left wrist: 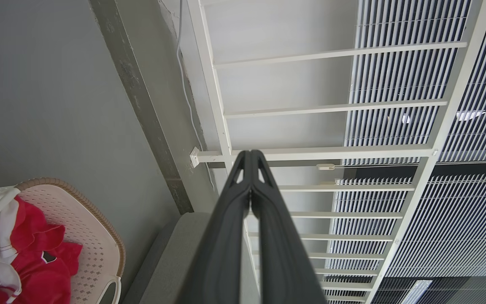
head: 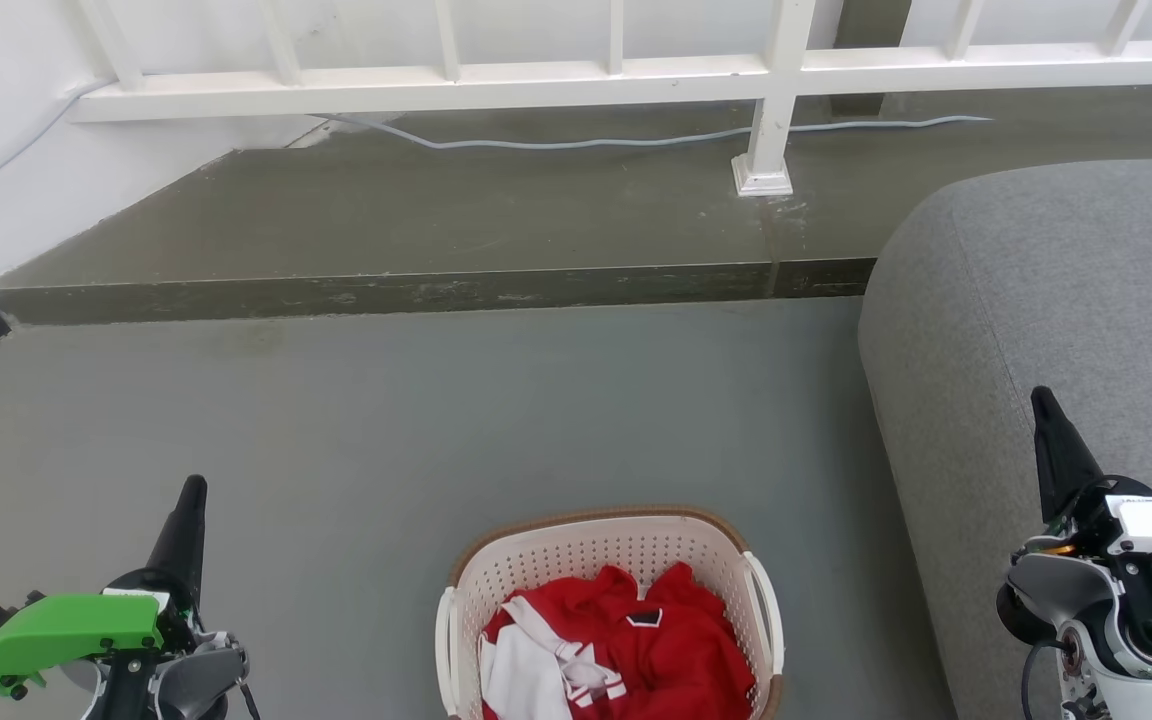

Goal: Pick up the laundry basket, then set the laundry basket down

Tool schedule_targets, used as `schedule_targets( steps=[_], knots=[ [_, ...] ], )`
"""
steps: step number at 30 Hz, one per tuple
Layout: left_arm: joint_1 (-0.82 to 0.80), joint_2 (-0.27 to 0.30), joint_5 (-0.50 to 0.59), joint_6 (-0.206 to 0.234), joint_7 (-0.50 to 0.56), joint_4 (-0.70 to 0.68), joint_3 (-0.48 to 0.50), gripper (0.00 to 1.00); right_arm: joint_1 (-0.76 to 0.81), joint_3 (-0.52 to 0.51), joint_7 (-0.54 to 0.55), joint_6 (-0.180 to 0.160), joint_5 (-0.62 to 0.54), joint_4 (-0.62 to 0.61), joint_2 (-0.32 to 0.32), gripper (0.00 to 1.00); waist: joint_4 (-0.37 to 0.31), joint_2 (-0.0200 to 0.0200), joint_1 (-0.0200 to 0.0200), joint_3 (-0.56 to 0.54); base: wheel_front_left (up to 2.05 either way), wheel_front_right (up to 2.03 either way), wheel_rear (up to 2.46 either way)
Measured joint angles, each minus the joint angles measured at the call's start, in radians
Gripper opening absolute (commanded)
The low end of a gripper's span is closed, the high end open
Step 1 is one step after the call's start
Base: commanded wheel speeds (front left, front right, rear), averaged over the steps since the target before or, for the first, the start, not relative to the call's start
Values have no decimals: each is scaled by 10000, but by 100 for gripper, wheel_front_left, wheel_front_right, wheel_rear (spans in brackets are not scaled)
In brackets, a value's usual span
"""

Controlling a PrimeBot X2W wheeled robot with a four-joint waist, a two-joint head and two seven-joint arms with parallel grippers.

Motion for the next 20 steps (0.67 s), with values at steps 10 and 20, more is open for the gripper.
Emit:
schedule_targets(
  steps=[10, 20],
  knots=[
    [0, -2, 0, 0, 0, 0, 2, 0, 0, 0, 0, 0, 0, 0, 0, 0, 0, 0, 0, 0, 0, 0, 0],
    [0, -2, 0, 0, 0, -2, 4, 0, 0, -2, 0, 0, 0, 0, 2, 0, 0, 0, 0, 0, 0, 0, 0]
  ],
)
